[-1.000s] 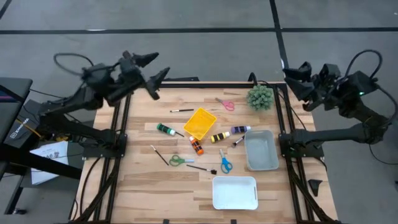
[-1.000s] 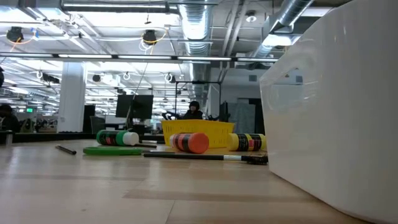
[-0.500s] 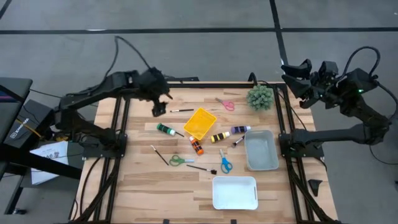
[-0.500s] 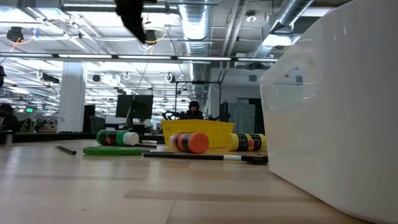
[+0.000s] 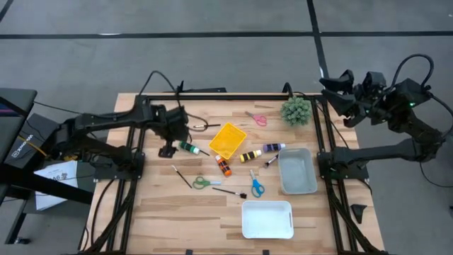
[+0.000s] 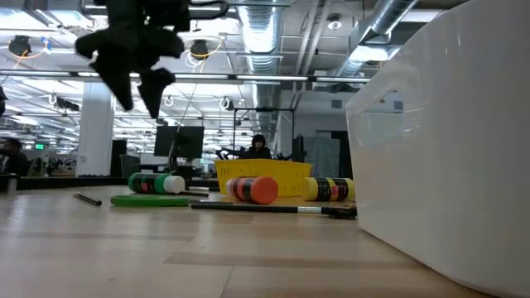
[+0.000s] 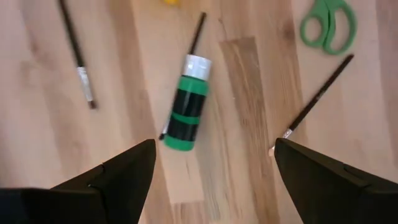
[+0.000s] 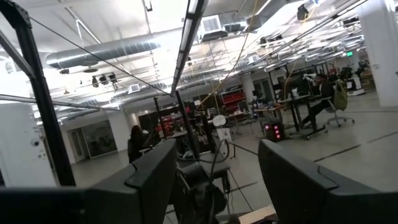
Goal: Pick & Place Paint Supplies
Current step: Put the green paint bottle into the yellow bin
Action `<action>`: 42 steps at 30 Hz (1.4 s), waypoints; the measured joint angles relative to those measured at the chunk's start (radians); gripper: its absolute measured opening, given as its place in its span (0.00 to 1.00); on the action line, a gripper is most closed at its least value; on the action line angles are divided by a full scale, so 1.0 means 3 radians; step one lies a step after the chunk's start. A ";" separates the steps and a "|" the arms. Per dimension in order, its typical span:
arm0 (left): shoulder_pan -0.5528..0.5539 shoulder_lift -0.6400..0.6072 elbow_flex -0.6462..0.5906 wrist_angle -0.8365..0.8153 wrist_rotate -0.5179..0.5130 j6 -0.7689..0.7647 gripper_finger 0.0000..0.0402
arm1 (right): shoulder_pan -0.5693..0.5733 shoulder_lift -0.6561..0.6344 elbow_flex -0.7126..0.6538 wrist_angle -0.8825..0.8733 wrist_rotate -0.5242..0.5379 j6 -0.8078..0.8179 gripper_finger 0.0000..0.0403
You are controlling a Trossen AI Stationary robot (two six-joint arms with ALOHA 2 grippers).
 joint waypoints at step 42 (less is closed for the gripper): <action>0.0010 0.0061 -0.1559 0.1969 -0.0591 0.0256 0.71 | 0.0043 0.0151 0.0000 0.0013 -0.0021 0.0238 0.55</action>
